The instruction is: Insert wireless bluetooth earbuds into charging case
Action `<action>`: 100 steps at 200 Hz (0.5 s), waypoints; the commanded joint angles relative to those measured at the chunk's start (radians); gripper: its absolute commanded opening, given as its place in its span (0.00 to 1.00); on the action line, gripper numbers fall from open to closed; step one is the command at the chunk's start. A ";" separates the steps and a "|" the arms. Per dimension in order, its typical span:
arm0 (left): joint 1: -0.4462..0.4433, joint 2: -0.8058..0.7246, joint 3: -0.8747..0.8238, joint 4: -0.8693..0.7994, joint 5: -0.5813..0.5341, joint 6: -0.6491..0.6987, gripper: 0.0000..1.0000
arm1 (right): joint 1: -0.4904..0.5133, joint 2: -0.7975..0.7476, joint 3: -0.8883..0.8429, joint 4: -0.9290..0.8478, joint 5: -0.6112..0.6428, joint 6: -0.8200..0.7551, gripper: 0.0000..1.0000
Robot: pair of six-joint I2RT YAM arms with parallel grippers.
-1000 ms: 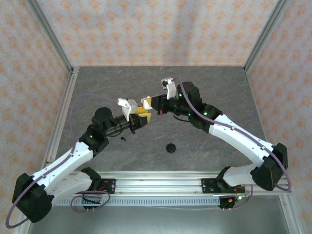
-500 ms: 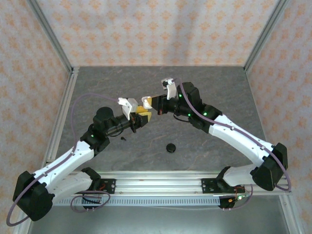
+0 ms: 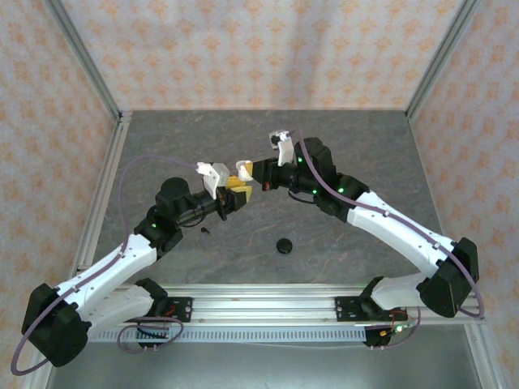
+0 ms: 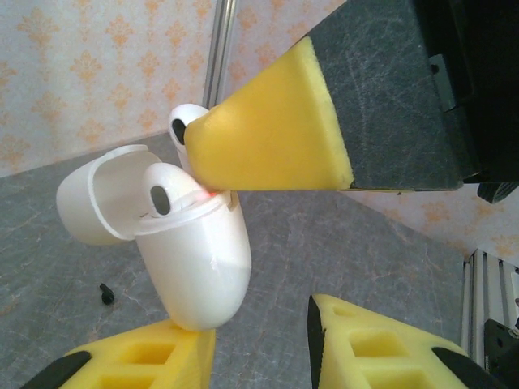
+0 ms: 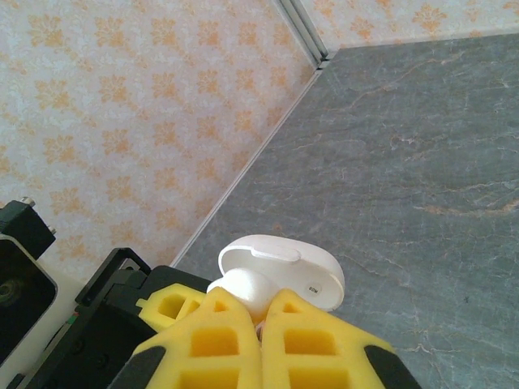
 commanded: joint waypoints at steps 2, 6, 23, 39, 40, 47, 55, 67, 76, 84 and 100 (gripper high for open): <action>-0.011 -0.004 0.084 0.181 -0.029 0.006 0.27 | 0.037 0.007 -0.030 -0.060 -0.141 0.025 0.06; -0.011 -0.004 0.086 0.178 -0.029 0.006 0.25 | 0.037 0.007 -0.030 -0.059 -0.142 0.026 0.06; -0.011 -0.006 0.083 0.169 -0.030 0.006 0.24 | 0.037 0.010 -0.031 -0.061 -0.142 0.026 0.06; -0.011 -0.009 0.079 0.158 -0.035 0.007 0.24 | 0.037 0.013 -0.031 -0.065 -0.141 0.027 0.06; -0.011 -0.010 0.079 0.158 -0.036 0.007 0.24 | 0.037 0.012 -0.031 -0.067 -0.141 0.026 0.06; -0.010 -0.012 0.075 0.155 -0.038 0.007 0.24 | 0.037 0.016 -0.033 -0.069 -0.142 0.026 0.06; -0.011 -0.015 0.072 0.152 -0.043 0.006 0.23 | 0.037 0.018 -0.036 -0.070 -0.143 0.028 0.06; -0.011 -0.016 0.066 0.146 -0.049 0.006 0.23 | 0.037 0.022 -0.042 -0.067 -0.143 0.031 0.06; -0.011 -0.015 0.063 0.141 -0.053 0.006 0.23 | 0.037 0.024 -0.050 -0.061 -0.145 0.033 0.06; -0.011 -0.013 0.059 0.139 -0.053 0.006 0.23 | 0.037 0.026 -0.055 -0.058 -0.146 0.036 0.06; -0.010 -0.011 0.049 0.139 -0.055 0.005 0.23 | 0.037 0.034 -0.068 -0.053 -0.147 0.036 0.06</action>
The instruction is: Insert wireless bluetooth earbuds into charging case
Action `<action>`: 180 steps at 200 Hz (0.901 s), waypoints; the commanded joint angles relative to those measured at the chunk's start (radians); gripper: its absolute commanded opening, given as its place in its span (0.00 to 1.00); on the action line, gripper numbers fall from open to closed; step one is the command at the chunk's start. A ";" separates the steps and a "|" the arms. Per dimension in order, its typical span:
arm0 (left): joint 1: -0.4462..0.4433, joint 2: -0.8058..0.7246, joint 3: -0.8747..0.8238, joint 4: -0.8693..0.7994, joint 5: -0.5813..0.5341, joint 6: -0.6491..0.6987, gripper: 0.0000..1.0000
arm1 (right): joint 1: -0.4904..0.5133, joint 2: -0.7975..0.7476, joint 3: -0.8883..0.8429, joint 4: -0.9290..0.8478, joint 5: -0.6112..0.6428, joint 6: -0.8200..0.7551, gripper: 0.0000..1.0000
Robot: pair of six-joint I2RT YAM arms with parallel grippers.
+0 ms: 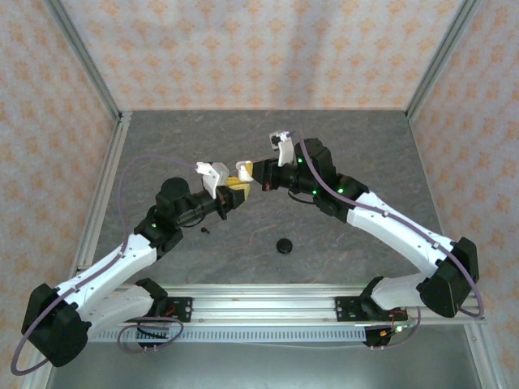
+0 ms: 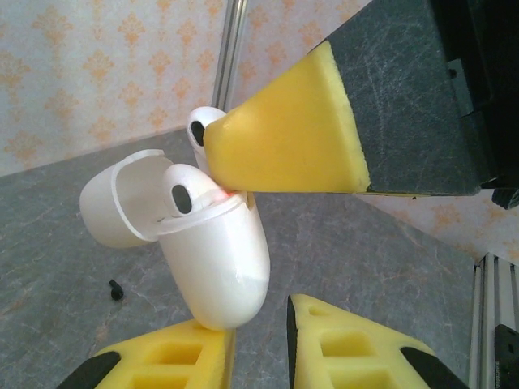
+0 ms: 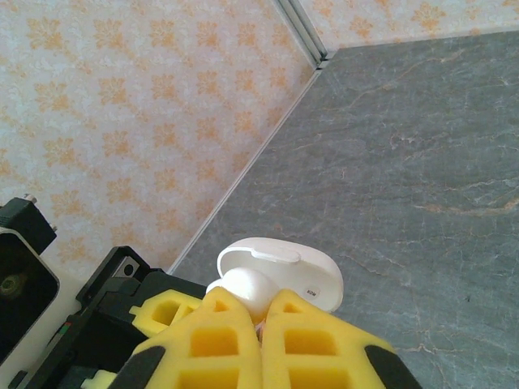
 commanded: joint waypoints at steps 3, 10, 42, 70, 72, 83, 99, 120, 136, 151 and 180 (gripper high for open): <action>-0.010 -0.010 0.045 0.149 -0.033 0.004 0.23 | 0.040 0.036 -0.055 -0.069 -0.145 0.024 0.06; -0.011 -0.008 0.038 0.150 -0.035 0.003 0.23 | 0.040 0.038 -0.061 -0.066 -0.146 0.024 0.06; -0.010 0.001 0.004 0.161 -0.044 0.001 0.23 | 0.040 0.056 -0.098 -0.050 -0.143 0.029 0.06; -0.011 0.019 -0.027 0.182 -0.050 -0.004 0.24 | 0.040 0.083 -0.122 -0.034 -0.143 0.033 0.06; -0.011 0.020 -0.029 0.184 -0.051 -0.005 0.24 | 0.040 0.085 -0.123 -0.033 -0.143 0.034 0.06; -0.011 0.029 -0.041 0.195 -0.054 -0.005 0.24 | 0.039 0.096 -0.132 -0.025 -0.146 0.037 0.06; -0.011 0.042 -0.057 0.214 -0.059 -0.006 0.24 | 0.037 0.110 -0.144 -0.011 -0.146 0.040 0.06; -0.011 0.073 -0.070 0.231 -0.058 -0.006 0.24 | 0.033 0.131 -0.159 0.002 -0.146 0.040 0.06; -0.011 0.098 -0.080 0.247 -0.059 -0.008 0.24 | 0.029 0.146 -0.178 0.017 -0.151 0.049 0.06; -0.011 0.125 -0.088 0.266 -0.060 -0.010 0.24 | 0.022 0.161 -0.202 0.044 -0.154 0.058 0.06; -0.012 0.182 -0.099 0.300 -0.062 -0.014 0.24 | 0.007 0.194 -0.247 0.100 -0.171 0.080 0.06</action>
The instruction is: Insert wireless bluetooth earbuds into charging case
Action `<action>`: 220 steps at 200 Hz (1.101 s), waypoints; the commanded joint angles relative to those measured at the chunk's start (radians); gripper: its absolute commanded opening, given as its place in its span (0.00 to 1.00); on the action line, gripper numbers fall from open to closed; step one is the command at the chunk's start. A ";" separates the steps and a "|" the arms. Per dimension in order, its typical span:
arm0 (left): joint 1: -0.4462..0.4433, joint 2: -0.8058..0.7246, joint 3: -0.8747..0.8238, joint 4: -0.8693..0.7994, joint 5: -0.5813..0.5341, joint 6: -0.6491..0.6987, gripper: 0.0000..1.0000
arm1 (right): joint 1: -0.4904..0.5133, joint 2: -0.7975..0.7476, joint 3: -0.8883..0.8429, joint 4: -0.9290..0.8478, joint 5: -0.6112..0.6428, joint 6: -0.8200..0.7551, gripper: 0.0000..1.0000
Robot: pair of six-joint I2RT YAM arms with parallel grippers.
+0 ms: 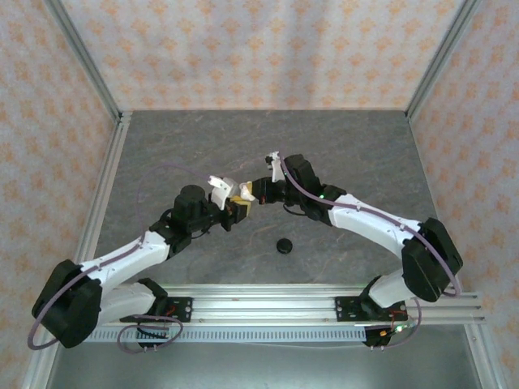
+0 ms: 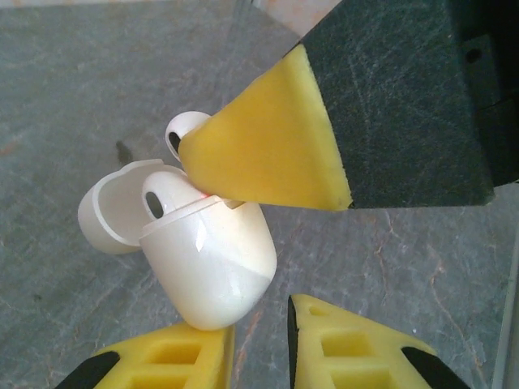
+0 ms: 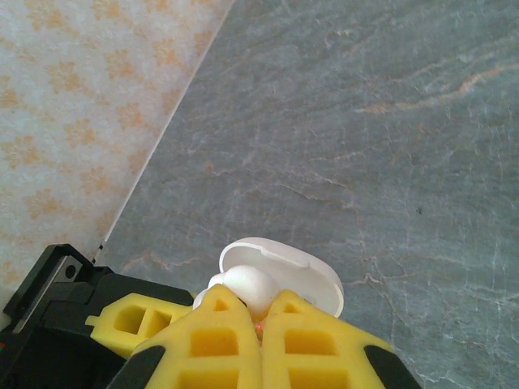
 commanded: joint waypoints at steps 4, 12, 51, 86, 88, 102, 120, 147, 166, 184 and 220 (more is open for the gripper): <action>-0.012 0.027 0.027 0.279 -0.035 -0.001 0.24 | 0.027 0.055 -0.065 -0.026 -0.165 0.031 0.06; -0.011 0.041 0.027 0.288 -0.037 -0.001 0.24 | 0.022 0.063 -0.074 -0.014 -0.169 0.034 0.06; -0.015 0.136 0.027 0.326 -0.036 -0.006 0.24 | -0.003 0.116 -0.120 0.063 -0.201 0.058 0.05; -0.019 0.241 0.035 0.372 -0.039 -0.015 0.24 | -0.025 0.185 -0.157 0.135 -0.236 0.074 0.05; -0.021 0.249 0.036 0.374 -0.039 -0.017 0.24 | -0.027 0.188 -0.159 0.139 -0.237 0.075 0.05; -0.021 0.301 0.041 0.400 -0.039 -0.022 0.24 | -0.034 0.221 -0.170 0.166 -0.250 0.079 0.05; -0.022 0.360 0.050 0.424 -0.042 -0.026 0.24 | -0.044 0.267 -0.179 0.196 -0.263 0.083 0.05; -0.022 0.426 0.065 0.434 -0.055 -0.020 0.24 | -0.048 0.317 -0.185 0.219 -0.269 0.079 0.05; -0.023 0.463 0.074 0.426 -0.057 -0.008 0.25 | -0.050 0.349 -0.187 0.228 -0.267 0.073 0.05; -0.023 0.489 0.075 0.420 -0.064 -0.005 0.25 | -0.053 0.379 -0.188 0.237 -0.265 0.069 0.05; -0.022 0.499 0.099 0.324 -0.076 0.000 0.31 | -0.056 0.407 -0.186 0.221 -0.233 0.056 0.05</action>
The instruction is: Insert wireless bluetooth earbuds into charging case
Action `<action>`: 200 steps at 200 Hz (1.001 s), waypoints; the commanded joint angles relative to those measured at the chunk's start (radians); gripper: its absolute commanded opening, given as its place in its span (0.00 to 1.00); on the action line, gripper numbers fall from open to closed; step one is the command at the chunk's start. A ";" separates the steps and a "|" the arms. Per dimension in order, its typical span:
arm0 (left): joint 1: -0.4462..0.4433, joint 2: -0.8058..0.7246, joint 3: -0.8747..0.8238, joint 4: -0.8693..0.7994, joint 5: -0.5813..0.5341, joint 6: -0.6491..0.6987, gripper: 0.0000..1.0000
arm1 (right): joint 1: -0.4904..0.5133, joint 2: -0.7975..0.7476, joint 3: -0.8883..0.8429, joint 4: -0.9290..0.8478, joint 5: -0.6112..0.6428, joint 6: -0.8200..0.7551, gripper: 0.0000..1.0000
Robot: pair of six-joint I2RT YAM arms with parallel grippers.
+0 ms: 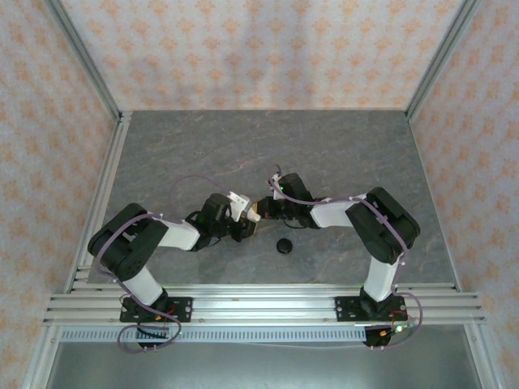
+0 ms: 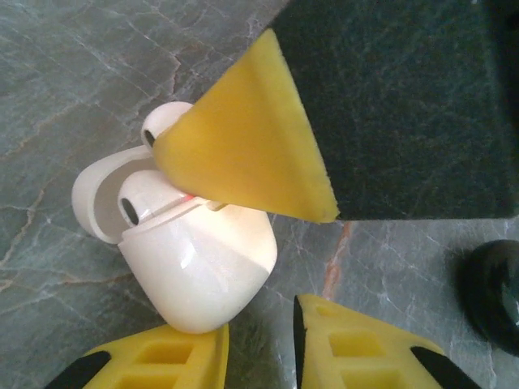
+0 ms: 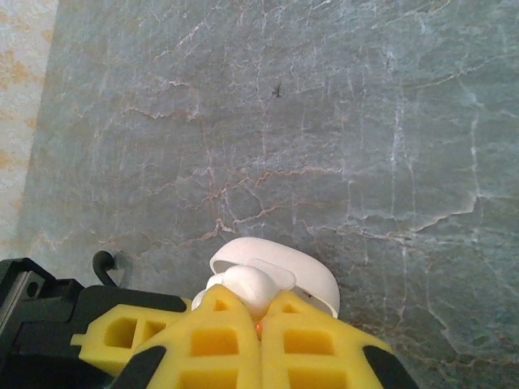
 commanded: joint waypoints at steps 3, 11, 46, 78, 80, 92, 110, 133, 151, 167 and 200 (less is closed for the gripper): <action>0.003 -0.011 0.098 0.113 -0.058 0.028 0.31 | 0.033 0.053 -0.032 -0.109 -0.095 -0.022 0.04; 0.003 -0.016 0.106 0.080 -0.063 0.030 0.33 | 0.033 0.053 -0.029 -0.123 -0.082 -0.029 0.04; 0.005 -0.059 0.128 -0.054 -0.085 0.017 0.42 | 0.032 0.052 -0.012 -0.177 -0.043 -0.060 0.04; 0.015 -0.106 0.139 -0.151 -0.079 -0.004 0.49 | 0.030 0.049 -0.004 -0.200 -0.029 -0.077 0.04; 0.016 -0.108 0.139 -0.156 -0.077 -0.006 0.50 | 0.030 0.049 -0.004 -0.202 -0.028 -0.078 0.04; 0.024 -0.124 0.147 -0.189 -0.067 -0.017 0.52 | 0.029 0.047 -0.003 -0.204 -0.025 -0.083 0.04; 0.041 -0.139 0.165 -0.245 -0.032 -0.039 0.55 | 0.030 0.047 -0.001 -0.210 -0.021 -0.092 0.04; 0.056 -0.148 0.207 -0.338 0.011 -0.046 0.57 | 0.030 0.050 0.007 -0.216 -0.023 -0.099 0.04; 0.073 -0.149 0.232 -0.393 0.041 -0.052 0.57 | 0.029 0.052 0.015 -0.223 -0.023 -0.106 0.04; 0.089 -0.152 0.250 -0.430 0.069 -0.055 0.57 | 0.029 0.053 0.023 -0.231 -0.022 -0.111 0.04; 0.117 -0.154 0.285 -0.503 0.115 -0.027 0.57 | 0.030 0.061 0.041 -0.243 -0.027 -0.116 0.04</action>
